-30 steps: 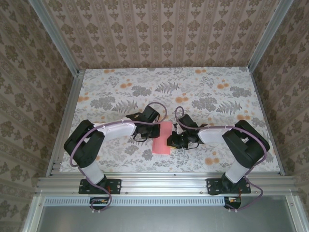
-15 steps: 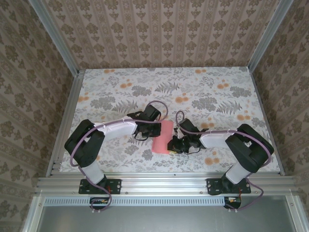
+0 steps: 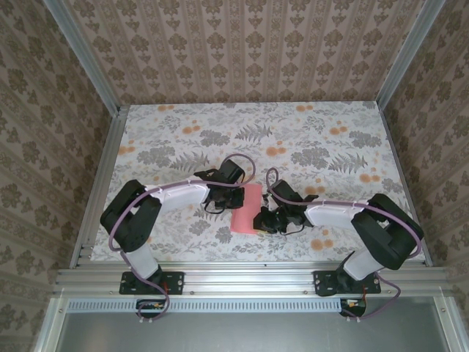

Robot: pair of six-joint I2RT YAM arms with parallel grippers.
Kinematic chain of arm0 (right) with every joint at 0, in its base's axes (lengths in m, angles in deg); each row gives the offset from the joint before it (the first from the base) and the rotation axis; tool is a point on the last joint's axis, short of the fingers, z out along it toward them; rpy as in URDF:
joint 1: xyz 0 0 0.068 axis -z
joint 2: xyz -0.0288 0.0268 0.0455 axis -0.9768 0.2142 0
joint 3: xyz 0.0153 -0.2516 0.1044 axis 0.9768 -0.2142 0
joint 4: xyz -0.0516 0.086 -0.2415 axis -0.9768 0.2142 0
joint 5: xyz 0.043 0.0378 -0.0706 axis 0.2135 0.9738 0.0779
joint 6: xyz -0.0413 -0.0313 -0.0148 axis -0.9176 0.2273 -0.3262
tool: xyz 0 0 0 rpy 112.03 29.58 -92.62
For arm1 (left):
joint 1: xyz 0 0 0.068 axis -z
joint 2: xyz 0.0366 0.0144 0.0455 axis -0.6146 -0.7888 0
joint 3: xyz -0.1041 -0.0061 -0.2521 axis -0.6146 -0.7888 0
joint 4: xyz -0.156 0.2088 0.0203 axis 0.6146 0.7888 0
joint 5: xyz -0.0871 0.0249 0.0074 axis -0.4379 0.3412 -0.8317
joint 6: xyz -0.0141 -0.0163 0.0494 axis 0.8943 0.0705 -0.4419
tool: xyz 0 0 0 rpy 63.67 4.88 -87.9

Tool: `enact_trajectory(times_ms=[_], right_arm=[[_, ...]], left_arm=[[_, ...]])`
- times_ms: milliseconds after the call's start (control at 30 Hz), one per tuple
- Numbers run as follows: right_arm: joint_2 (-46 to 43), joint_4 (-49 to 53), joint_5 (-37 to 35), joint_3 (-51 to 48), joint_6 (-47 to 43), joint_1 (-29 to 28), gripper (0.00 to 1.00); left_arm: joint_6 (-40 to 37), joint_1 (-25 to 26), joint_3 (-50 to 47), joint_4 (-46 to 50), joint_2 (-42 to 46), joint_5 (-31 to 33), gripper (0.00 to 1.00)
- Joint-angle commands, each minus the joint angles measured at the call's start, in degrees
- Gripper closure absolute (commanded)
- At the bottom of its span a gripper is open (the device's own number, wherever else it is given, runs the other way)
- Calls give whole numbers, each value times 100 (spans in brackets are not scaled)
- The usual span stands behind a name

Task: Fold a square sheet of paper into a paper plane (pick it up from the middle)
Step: Fold the square sheet of paper in half at the center of the table.

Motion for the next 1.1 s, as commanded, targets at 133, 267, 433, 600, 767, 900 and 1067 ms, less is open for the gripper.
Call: enact_trajectory(times_ms=[133,267,433,600,767,900,1067], right_arm=[[551,-180,16,-89,162,-68,86],[429,352,-258,-23,-42,-68,86],[2,227,-28,12,-42,-76,86],[156,-284,211,-96,150,-77,86],[547,-163,23,-185,70,-77,86],[508,137,-48,-106,-41,-76,86],[-1,523,-255,315,-288,122,86]], left_arm=[[-44,39,159,139,-83,38,100],[-48,39,173,153,-76,42,100],[-37,39,164,158,-50,57,100],[-49,39,185,166,-63,50,100],[-53,39,194,170,-86,17,100],[-78,37,225,194,-119,22,100],[-104,39,247,224,-113,21,100]])
